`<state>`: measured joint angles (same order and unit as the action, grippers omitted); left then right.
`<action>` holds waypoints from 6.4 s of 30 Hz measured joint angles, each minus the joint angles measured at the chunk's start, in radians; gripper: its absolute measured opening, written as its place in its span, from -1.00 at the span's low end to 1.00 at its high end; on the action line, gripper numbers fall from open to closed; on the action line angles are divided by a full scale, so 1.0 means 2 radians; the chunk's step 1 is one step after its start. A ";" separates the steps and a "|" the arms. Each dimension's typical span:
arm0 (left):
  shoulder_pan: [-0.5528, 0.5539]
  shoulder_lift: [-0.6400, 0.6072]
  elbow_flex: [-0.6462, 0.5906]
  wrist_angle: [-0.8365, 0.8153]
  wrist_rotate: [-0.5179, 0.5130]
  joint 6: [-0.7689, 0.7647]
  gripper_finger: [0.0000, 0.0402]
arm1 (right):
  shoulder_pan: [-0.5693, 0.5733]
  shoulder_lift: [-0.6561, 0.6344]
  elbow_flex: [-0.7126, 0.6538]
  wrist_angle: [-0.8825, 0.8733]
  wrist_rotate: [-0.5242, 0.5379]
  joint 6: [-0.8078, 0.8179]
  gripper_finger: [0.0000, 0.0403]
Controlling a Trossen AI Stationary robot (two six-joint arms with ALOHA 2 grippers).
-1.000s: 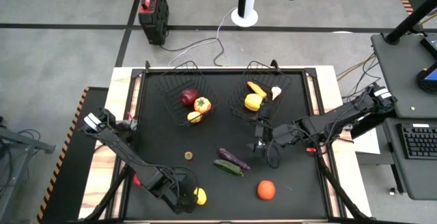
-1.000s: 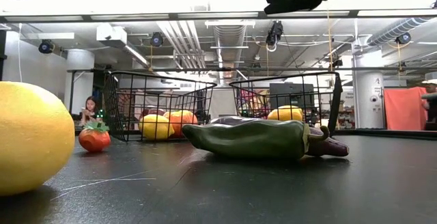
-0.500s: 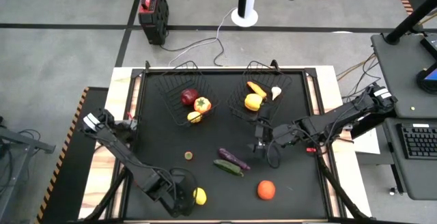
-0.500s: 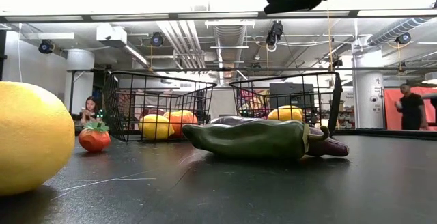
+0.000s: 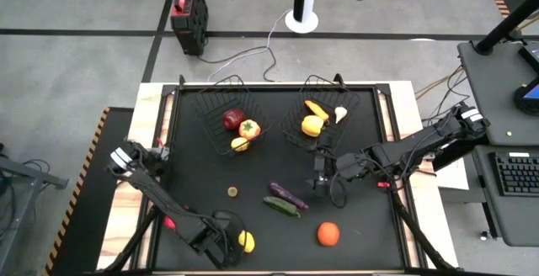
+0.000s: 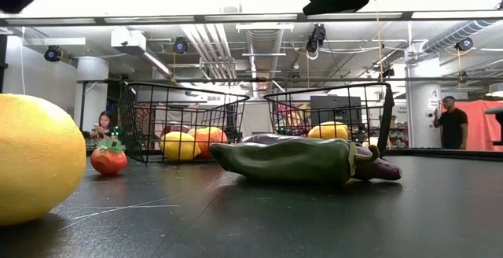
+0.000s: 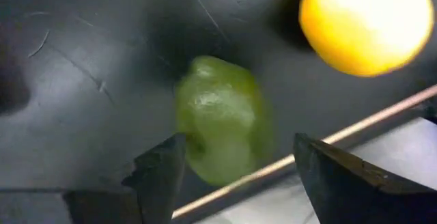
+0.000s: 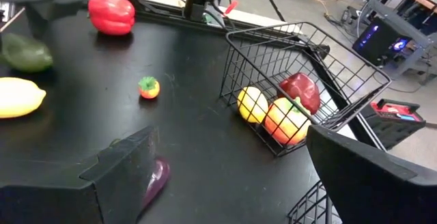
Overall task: Sort produce into baskets
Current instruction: Put the lime into the left black wire basket, then put the eggplant into the right black wire basket
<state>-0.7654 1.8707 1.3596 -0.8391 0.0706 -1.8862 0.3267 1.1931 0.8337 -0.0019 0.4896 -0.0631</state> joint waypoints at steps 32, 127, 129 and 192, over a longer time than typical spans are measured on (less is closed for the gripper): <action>0.002 0.043 0.120 -0.179 -0.011 0.125 -0.08 | 0.000 0.000 0.000 0.000 0.000 0.010 0.81; 0.237 -0.261 -0.032 -0.038 -0.397 0.762 0.25 | 0.016 0.136 0.134 -0.257 -0.066 0.404 0.81; 0.189 -0.255 -0.032 -0.033 -0.436 0.732 0.24 | 0.016 0.168 0.173 -0.309 -0.066 0.424 0.81; 0.026 -0.168 -0.032 0.018 -0.555 0.572 0.24 | -0.008 0.352 0.233 -0.277 -0.061 0.404 0.78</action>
<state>-0.7136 1.5345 1.2953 -0.8040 -1.0393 -0.7429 0.3111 1.8965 1.2991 -0.5556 0.3672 0.7456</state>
